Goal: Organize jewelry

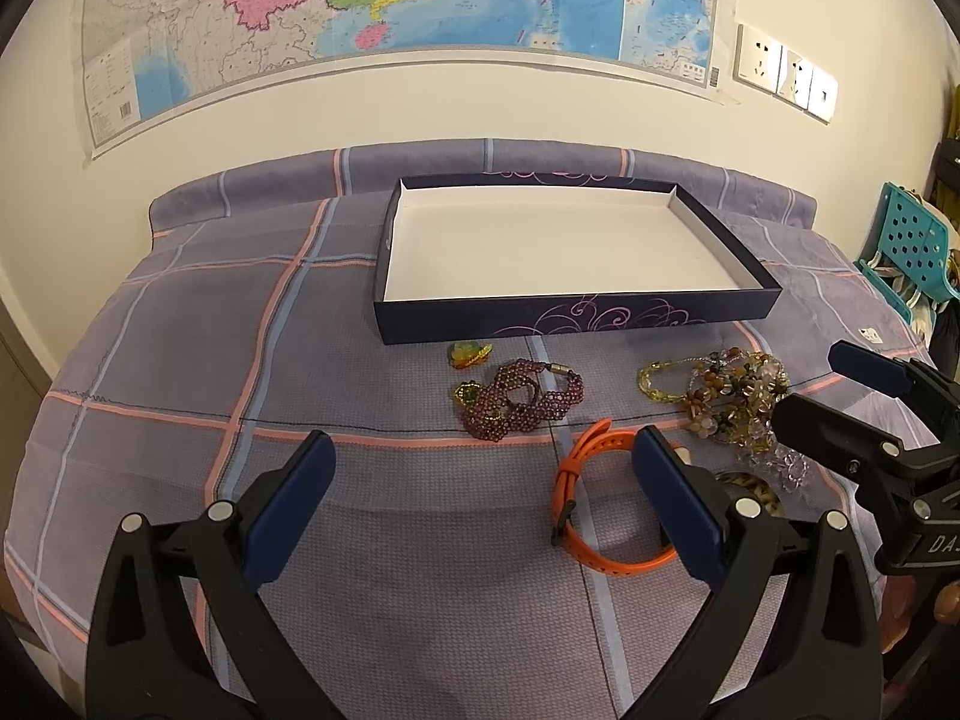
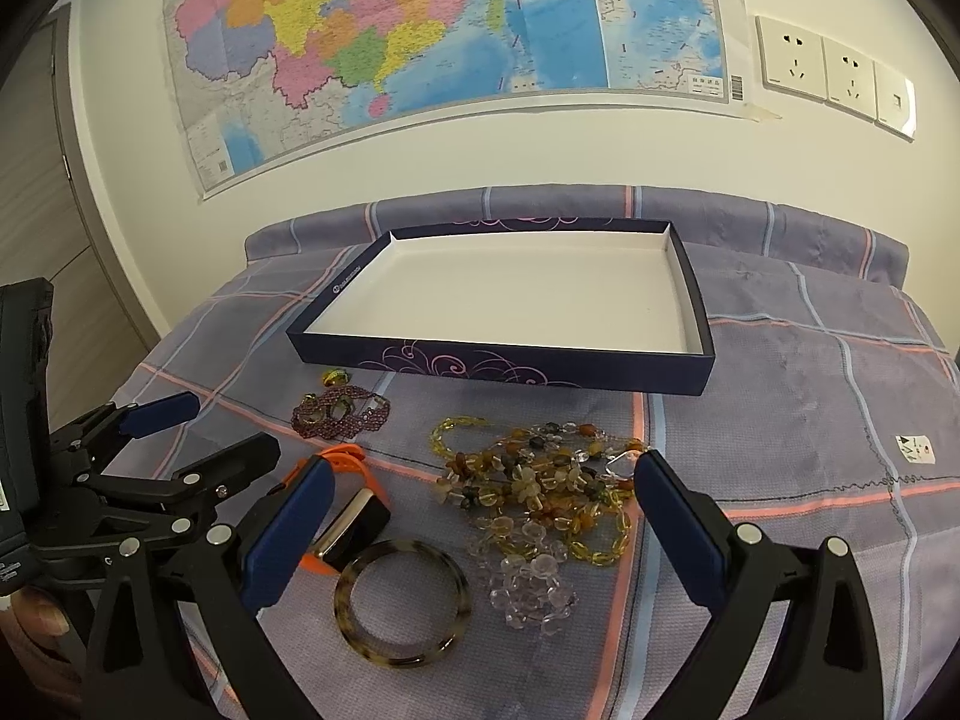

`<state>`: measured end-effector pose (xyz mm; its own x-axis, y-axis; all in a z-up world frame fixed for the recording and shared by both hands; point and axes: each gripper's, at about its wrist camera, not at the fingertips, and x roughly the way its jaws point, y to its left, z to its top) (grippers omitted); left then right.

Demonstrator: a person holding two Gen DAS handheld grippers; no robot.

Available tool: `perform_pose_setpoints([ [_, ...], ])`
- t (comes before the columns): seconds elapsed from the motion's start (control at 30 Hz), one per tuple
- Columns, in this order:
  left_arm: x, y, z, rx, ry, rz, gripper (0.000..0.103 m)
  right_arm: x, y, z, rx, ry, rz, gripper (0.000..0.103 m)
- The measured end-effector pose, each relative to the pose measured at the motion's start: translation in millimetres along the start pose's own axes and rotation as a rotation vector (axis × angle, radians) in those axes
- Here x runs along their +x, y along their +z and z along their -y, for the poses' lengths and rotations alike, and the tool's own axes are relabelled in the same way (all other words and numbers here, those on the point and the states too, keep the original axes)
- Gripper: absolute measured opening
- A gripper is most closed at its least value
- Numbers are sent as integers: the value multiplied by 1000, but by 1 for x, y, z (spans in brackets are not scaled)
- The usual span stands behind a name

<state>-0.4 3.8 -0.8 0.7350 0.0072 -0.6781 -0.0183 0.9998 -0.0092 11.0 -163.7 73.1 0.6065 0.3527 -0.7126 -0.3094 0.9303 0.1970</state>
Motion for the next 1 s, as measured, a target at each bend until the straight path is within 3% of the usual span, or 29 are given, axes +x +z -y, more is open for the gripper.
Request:
perform_pose_setpoints([
  [1.0, 3, -1, 1, 4, 3, -8, 97, 0, 0, 1, 5, 14, -11, 97],
])
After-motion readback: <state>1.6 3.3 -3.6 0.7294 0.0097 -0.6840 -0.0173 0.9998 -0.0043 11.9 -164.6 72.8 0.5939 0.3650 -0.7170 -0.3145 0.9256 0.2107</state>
